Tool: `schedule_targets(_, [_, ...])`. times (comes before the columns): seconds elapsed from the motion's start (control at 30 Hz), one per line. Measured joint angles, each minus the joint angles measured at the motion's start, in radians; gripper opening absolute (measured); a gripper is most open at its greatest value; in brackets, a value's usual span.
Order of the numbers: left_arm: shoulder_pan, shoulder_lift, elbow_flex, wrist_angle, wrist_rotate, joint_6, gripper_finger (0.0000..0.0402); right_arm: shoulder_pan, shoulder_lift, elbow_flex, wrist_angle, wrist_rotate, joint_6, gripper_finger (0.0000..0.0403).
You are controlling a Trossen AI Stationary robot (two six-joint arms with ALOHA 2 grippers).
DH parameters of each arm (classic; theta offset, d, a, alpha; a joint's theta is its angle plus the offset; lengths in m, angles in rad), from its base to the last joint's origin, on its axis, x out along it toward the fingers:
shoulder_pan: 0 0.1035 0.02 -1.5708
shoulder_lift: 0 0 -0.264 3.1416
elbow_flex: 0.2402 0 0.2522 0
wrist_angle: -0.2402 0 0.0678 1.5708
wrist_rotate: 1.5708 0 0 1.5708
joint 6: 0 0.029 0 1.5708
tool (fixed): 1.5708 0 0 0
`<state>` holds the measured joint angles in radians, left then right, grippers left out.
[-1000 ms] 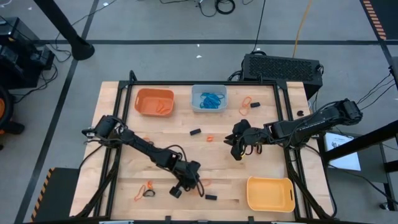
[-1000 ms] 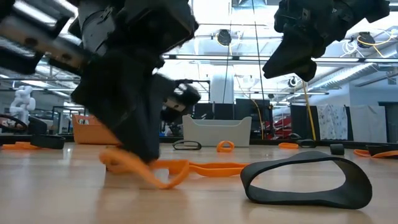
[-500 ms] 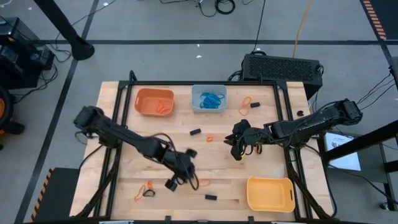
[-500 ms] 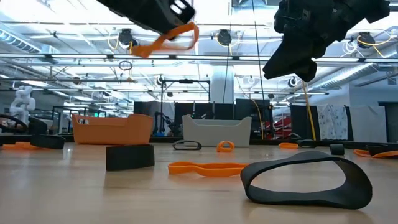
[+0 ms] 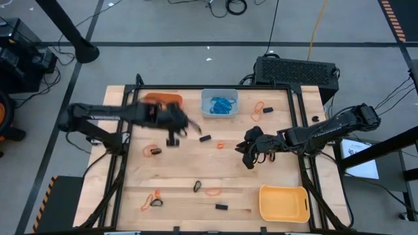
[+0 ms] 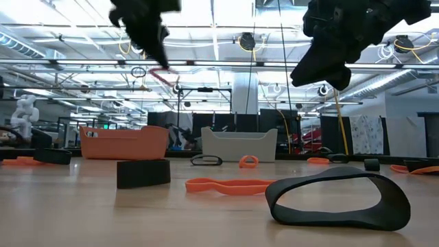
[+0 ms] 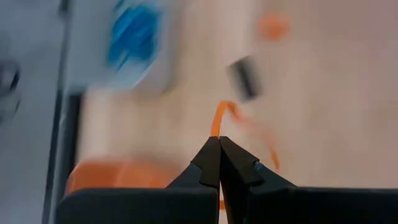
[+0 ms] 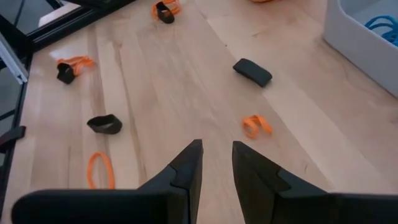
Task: Sort rubber bands into baskets
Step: Put the orange rubberband into the orange bin
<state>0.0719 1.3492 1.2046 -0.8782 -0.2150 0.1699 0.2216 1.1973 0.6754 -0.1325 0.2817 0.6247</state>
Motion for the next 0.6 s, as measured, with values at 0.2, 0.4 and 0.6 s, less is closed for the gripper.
schedule_targets(0.2, [0.328,-0.04,-0.058,-0.016,-0.003,0.042,0.0002,0.011,0.0,0.0,0.001,0.0,0.0,0.008])
schedule_targets(0.4, [0.56,-0.026,-0.129,0.025,0.013,0.046,0.0002,0.009,0.0,0.0,0.0,0.0,-0.008,0.008])
schedule_targets(0.6, [0.628,-0.023,-0.152,-0.003,0.02,0.046,0.0014,0.009,0.0,0.0,0.0,0.0,-0.019,0.008])
